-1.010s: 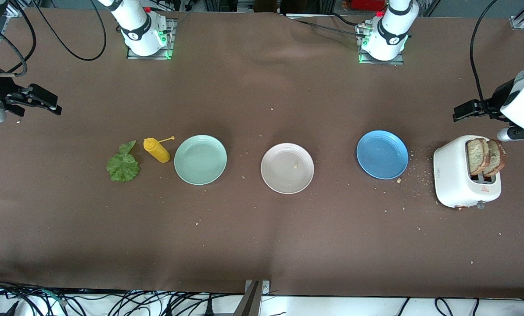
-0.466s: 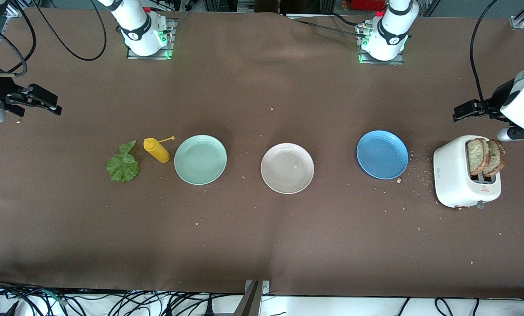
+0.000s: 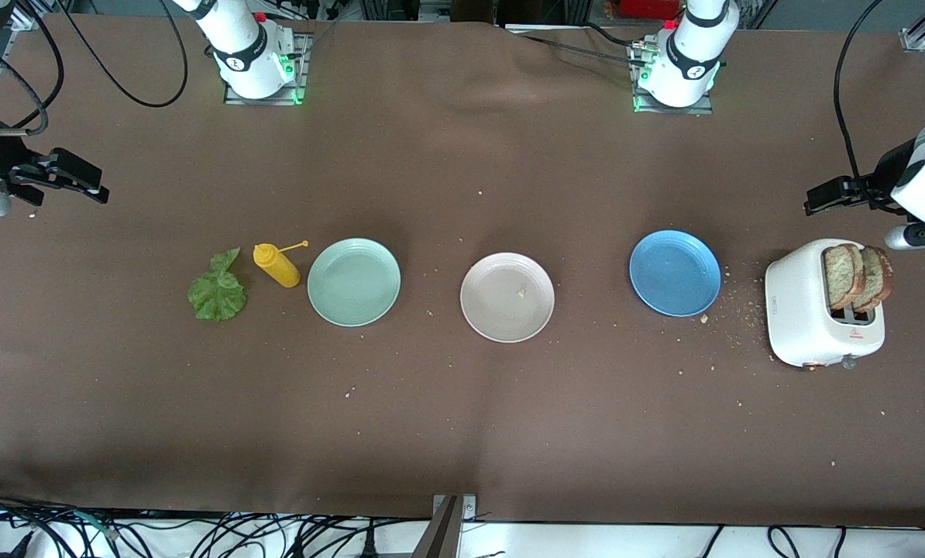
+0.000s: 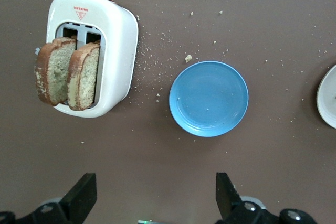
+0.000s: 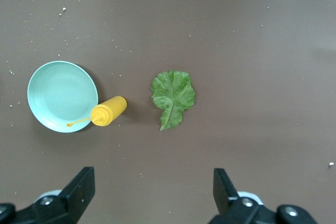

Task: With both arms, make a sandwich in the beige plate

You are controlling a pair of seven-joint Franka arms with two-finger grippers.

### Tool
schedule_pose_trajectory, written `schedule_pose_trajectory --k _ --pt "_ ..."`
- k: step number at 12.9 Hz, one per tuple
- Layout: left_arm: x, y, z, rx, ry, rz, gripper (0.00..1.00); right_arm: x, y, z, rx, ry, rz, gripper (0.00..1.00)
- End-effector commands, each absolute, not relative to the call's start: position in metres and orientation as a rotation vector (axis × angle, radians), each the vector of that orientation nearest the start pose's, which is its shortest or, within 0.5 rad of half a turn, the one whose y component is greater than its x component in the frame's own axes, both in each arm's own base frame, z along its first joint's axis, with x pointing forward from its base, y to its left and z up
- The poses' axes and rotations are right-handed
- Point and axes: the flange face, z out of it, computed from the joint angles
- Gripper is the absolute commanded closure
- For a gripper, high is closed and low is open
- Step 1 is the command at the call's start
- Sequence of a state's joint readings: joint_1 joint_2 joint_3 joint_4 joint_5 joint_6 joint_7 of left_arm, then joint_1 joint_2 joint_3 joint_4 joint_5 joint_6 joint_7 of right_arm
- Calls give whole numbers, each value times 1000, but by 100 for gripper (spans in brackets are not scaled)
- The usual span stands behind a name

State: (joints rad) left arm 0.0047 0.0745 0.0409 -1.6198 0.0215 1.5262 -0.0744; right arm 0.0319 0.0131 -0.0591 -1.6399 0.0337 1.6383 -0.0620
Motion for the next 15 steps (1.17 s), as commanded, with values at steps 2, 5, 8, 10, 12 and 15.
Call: schedule_pose_trajectory --k 2,5,8,10,12,15 --pt "575 58 538 -3117 -286 323 0 560 -12 596 -3106 -56 7 0" --pt "584 87 508 -3166 -392 396 0 560 -12 596 -3106 -56 7 0" --pt "592 109 479 -3144 -399 469 0 560 -12 596 -3106 -56 9 0" --pt "595 122 454 -3150 -259 527 0 560 -12 596 -3104 -63 9 0" --pt "597 143 437 -3101 -225 538 0 560 -11 599 -3103 -63 11 0" --pt "607 153 417 -3087 -207 495 0 565 0 566 -3083 -114 192 0"
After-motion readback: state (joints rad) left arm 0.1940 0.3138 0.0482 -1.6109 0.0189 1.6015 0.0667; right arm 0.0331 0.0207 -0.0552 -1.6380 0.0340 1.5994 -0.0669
